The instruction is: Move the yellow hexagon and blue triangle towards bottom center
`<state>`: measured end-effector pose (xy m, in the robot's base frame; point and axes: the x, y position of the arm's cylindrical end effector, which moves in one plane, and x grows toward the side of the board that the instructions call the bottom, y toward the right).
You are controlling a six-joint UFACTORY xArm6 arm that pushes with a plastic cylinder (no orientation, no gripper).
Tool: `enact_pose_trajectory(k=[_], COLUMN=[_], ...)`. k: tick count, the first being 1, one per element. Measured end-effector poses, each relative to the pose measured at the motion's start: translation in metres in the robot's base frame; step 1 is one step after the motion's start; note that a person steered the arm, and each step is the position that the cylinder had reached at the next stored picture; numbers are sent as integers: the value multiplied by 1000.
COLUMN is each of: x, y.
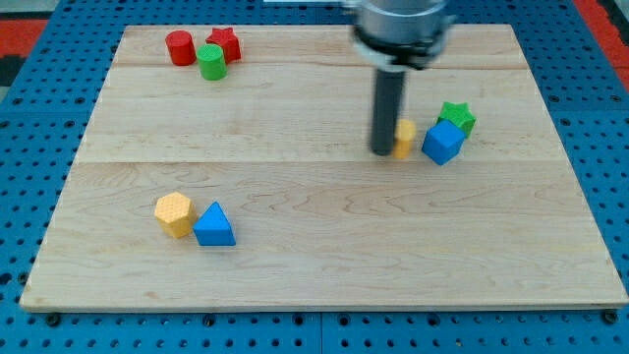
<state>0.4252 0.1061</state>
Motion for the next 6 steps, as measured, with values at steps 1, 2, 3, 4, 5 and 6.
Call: enact_pose_trajectory(k=[1,2,3,4,5,6], x=[9,24,24,56,100,109], y=[-26,-122,-229,-274,-292,-228])
